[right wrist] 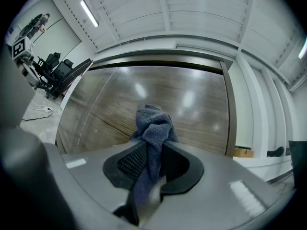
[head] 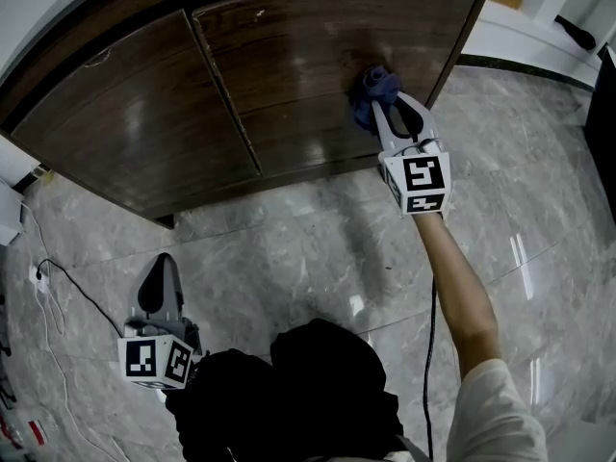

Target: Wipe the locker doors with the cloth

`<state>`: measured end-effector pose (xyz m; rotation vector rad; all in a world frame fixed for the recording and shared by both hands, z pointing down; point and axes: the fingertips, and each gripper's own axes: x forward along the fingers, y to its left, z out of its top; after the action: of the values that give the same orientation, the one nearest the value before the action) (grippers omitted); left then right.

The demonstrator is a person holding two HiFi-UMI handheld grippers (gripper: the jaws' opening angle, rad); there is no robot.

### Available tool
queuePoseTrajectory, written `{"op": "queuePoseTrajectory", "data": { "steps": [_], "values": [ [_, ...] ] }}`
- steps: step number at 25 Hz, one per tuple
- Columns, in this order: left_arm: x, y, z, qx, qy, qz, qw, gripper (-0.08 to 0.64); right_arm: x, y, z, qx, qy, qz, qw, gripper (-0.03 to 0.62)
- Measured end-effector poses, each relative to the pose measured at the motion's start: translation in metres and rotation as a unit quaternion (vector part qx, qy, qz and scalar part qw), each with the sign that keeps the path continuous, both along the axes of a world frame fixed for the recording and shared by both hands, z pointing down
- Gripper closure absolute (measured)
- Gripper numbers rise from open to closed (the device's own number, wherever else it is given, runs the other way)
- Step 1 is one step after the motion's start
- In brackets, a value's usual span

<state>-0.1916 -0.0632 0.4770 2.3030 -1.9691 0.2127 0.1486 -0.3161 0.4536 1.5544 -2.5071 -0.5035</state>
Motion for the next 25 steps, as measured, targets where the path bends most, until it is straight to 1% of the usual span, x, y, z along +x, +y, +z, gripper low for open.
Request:
{"op": "queuePoseTrajectory", "data": {
  "steps": [6, 10, 16, 25],
  "values": [
    [-0.007, 0.002, 0.000, -0.009, -0.005, -0.009, 0.9999, 0.558, -0.001, 0.000, 0.021, -0.013, 0.014, -0.001, 1.000, 0.502],
    [-0.011, 0.004, 0.003, -0.010, -0.008, -0.013, 0.9998, 0.557, -0.001, 0.000, 0.031, -0.021, 0.014, -0.004, 1.000, 0.502],
    [-0.012, 0.003, 0.006, -0.012, -0.004, -0.014, 0.9998, 0.557, -0.002, 0.001, 0.046, -0.036, 0.020, -0.003, 0.999, 0.502],
    [-0.020, 0.003, 0.013, -0.018, -0.001, -0.019, 0.9996, 0.557, -0.006, 0.002, 0.060, -0.046, 0.027, -0.011, 0.999, 0.502]
  ]
}}
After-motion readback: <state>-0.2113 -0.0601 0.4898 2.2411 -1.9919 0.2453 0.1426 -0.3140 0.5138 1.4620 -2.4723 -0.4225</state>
